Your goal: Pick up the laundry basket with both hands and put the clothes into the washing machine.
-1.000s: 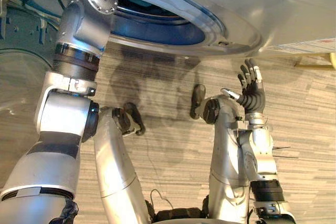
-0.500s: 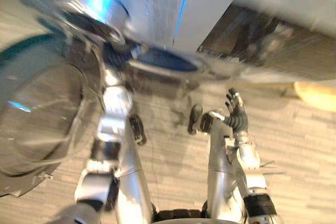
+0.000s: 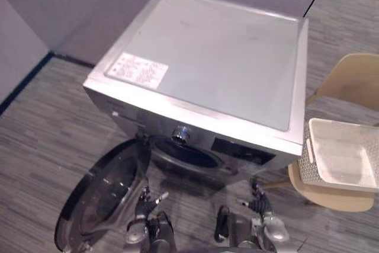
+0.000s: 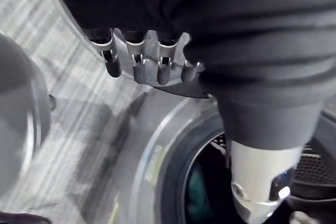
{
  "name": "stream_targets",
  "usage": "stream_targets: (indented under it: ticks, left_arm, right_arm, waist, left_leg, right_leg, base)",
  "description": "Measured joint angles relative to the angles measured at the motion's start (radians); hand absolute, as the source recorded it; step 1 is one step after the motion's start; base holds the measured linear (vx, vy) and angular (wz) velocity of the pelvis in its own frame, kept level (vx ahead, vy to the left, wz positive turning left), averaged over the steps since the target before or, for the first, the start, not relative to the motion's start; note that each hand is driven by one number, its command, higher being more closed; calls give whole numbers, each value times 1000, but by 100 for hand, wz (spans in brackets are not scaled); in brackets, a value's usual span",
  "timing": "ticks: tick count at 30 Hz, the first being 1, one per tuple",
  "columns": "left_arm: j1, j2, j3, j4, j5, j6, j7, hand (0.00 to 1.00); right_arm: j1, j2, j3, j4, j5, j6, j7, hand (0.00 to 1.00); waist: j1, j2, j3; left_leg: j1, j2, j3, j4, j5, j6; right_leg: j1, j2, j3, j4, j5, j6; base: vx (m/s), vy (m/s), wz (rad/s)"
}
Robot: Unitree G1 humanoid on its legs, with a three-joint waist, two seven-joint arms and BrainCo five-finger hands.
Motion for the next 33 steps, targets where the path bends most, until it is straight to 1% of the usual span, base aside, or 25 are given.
stream_targets:
  ticks: [1,3,5,7,11,17,19,23,28,29,30,31,32,33]
  left_arm:
    - [-5,9,-1,32,25,1,-2,0]
    - [-10,16,-1,53,48,2,-2,0]
    - [-26,27,-1,79,77,2,-4,0]
    - [-25,30,-3,90,101,3,-7,0]
    - [-27,32,-10,128,119,6,-21,0]
    - [-28,32,-13,158,137,10,-22,0]
    - [-26,33,-30,160,147,11,-22,0]
    - [-41,32,-37,185,170,12,-22,0]
    - [-56,32,-43,196,178,13,-22,0]
    - [-60,33,-47,196,178,15,-22,0]
    - [-66,34,-47,196,179,21,-22,0]
    - [-71,36,-49,196,179,22,-22,0]
    - [-86,40,-59,196,179,23,-21,0]
    - [-98,42,-72,196,179,27,-21,0]
  right_arm:
    - [-2,-5,0,39,-3,12,1,0]
    - [-6,-11,-1,70,-8,18,1,0]
    - [-8,-15,-2,91,-8,18,1,0]
    - [-9,-15,-1,112,-8,18,2,0]
    - [-12,-18,-1,147,-9,19,5,0]
    - [-18,-29,-1,162,-16,23,5,0]
    - [-18,-30,-2,162,-18,30,5,0]
    - [-30,-31,-1,181,-19,36,4,0]
    - [-46,-31,-1,183,-17,37,4,0]
    - [-55,-31,-1,176,-17,36,3,0]
    - [-61,-32,0,163,-16,36,2,0]
    - [-65,-32,1,157,-16,34,1,0]
    - [-84,-32,3,153,-15,34,0,0]
    - [-90,-32,2,153,-15,35,-1,0]
  waist:
    - [-1,8,-12]
    - [-2,12,-16]
    - [-4,14,-20]
    - [-4,12,-40]
    - [-4,9,-49]
    - [-4,4,-57]
    - [-5,-2,-61]
    - [-6,-7,-64]
    - [-5,-9,-63]
    - [-6,-9,-63]
    - [-6,-10,-62]
    - [-9,-10,-62]
    - [-18,-9,-55]
    - [-26,0,-49]
  left_leg:
    - [43,-12,13,-77,36,3]
    - [88,-23,29,-140,63,6]
    - [122,-37,44,-164,70,9]
    - [142,-43,54,-179,71,10]
    - [182,-53,76,-199,73,13]
    - [207,-73,118,-224,76,18]
    - [213,-80,125,-229,74,15]
    - [221,-91,135,-245,70,12]
    - [225,-95,174,-214,20,19]
    - [217,-90,206,-186,-3,18]
    - [203,-83,240,-155,-23,21]
    - [192,-77,260,-136,-36,21]
    - [177,-50,314,-103,-48,29]
    - [177,-30,360,-95,-57,25]
  right_leg:
    - [37,9,5,-79,47,5]
    - [77,17,17,-153,88,9]
    - [118,25,26,-207,118,15]
    - [135,29,42,-239,136,16]
    - [175,31,67,-292,167,20]
    - [174,31,124,-342,210,25]
    - [175,31,141,-360,223,25]
    - [168,32,177,-378,234,32]
    - [138,48,250,-376,239,40]
    - [114,57,290,-372,242,39]
    - [93,67,326,-364,254,33]
    - [78,72,337,-360,257,33]
    - [42,77,289,-359,262,-4]
    - [23,62,133,-335,227,-67]
  base:
    - [89,68,-27]
    - [48,60,-23]
    - [11,72,-19]
    - [5,61,-20]
    - [-20,34,-18]
    - [-51,11,-30]
    - [-37,2,-23]
    - [-21,1,-24]
    - [0,13,-50]
    - [3,13,-94]
    - [24,15,-100]
    - [36,-7,-104]
    - [46,-26,-109]
    - [79,-21,-131]
